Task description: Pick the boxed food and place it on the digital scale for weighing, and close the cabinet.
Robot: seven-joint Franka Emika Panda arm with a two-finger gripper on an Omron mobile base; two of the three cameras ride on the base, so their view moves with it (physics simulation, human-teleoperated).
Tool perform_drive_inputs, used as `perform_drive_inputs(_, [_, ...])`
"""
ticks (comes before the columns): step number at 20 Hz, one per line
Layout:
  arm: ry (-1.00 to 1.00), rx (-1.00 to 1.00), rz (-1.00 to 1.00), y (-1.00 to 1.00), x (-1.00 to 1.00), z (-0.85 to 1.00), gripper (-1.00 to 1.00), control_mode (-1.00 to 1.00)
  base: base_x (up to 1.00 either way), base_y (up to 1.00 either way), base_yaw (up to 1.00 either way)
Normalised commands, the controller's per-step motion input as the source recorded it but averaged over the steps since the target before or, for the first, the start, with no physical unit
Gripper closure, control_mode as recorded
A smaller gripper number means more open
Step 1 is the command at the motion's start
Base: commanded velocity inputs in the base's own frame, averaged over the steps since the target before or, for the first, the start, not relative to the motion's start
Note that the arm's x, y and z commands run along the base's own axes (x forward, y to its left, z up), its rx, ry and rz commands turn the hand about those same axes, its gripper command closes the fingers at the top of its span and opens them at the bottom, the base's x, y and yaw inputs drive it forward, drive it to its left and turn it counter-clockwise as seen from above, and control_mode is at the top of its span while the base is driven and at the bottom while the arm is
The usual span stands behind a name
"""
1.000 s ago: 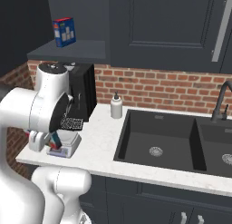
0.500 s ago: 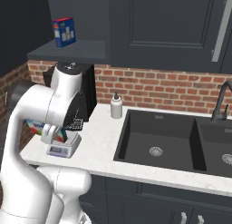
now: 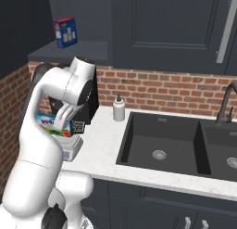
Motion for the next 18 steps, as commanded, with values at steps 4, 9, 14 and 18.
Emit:
perform_drive_inputs(4, [-0.04, 0.00, 0.00, 0.29, 0.15, -0.29, 1.00, -1.00, 0.00, 0.00, 0.00])
perform_drive_inputs(9, [-0.02, 0.00, 0.00, 0.39, 0.10, -0.34, 1.00, -1.00, 0.00, 0.00, 0.00])
perform_drive_inputs(14, [0.00, 0.00, 0.00, 0.17, 0.32, -0.19, 1.00, -1.00, 0.00, 0.00, 0.00])
perform_drive_inputs(18, [0.00, 0.00, 0.00, 0.01, 0.39, -0.17, 1.00, -1.00, 0.00, 0.00, 0.00])
